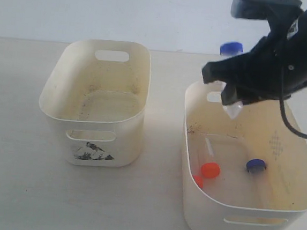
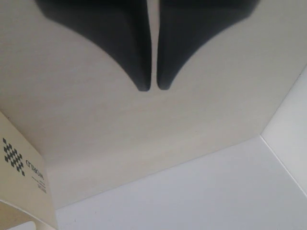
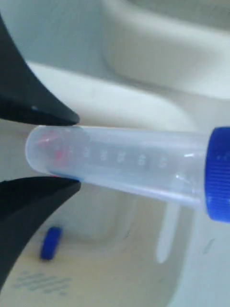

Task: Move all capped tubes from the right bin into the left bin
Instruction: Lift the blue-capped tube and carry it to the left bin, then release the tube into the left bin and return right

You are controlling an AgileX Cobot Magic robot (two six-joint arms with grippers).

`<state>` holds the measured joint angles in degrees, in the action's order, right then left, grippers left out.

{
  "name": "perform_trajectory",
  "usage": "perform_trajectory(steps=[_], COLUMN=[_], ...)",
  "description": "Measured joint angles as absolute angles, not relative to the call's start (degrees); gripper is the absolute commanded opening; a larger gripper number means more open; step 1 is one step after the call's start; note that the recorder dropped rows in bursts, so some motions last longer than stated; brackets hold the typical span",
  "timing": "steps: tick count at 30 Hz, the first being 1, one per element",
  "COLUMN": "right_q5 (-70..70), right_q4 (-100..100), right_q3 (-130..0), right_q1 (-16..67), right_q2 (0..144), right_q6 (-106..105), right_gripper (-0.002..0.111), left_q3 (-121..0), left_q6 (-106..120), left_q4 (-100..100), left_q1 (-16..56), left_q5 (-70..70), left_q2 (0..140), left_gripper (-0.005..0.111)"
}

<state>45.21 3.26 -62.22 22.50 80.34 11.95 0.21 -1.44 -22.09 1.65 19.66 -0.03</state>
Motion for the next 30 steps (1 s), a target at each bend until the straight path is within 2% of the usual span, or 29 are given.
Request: perform_trajectory(steps=[8,15,17,21,22,23,24,25,26,30], right_q5=[27.8,24.4,25.2,28.2,28.8,28.9,29.0,29.1,29.1,29.1], right_q4=[25.1,27.7,27.7,27.7,27.6,27.6,27.5,27.5,27.5,27.1], right_q3=[-62.5,-71.1,-74.4,-77.8,-78.0,-78.1,-78.1,-78.2,-78.2,-78.6], right_q1=[29.1,32.5,32.5,32.5,32.5,32.5,32.5,32.5,32.5,32.5], right_q2=[82.3,93.9,97.2,102.6,103.6,104.4,104.9,105.0,105.0,103.3], right_q6=[-9.6,-13.1,-13.2,-13.5,-14.0,-14.5,-15.0,-15.2,-15.3,-16.3], right_gripper=[0.0,0.002,0.01,0.047,0.05,0.046,0.034,0.021,0.002,0.0], left_q3=[0.2,0.2,0.2,0.2,0.2,0.2,0.2,0.2,0.2,0.2], left_q6=[-1.4,-1.4,-1.4,-1.4,-1.4,-1.4,-1.4,-1.4,-1.4,-1.4], left_q4=[-22.1,-22.1,-22.1,-22.1,-22.1,-22.1,-22.1,-22.1,-22.1,-22.1], left_q1=[1.7,1.7,1.7,1.7,1.7,1.7,1.7,1.7,1.7,1.7], left_q5=[19.7,19.7,19.7,19.7,19.7,19.7,19.7,19.7,19.7,19.7], left_q2=[0.0,0.0,0.0,0.0,0.0,0.0,0.0,0.0,0.0,0.0], left_gripper=[0.004,0.004,0.004,0.004,0.004,0.004,0.004,0.004,0.004,0.004])
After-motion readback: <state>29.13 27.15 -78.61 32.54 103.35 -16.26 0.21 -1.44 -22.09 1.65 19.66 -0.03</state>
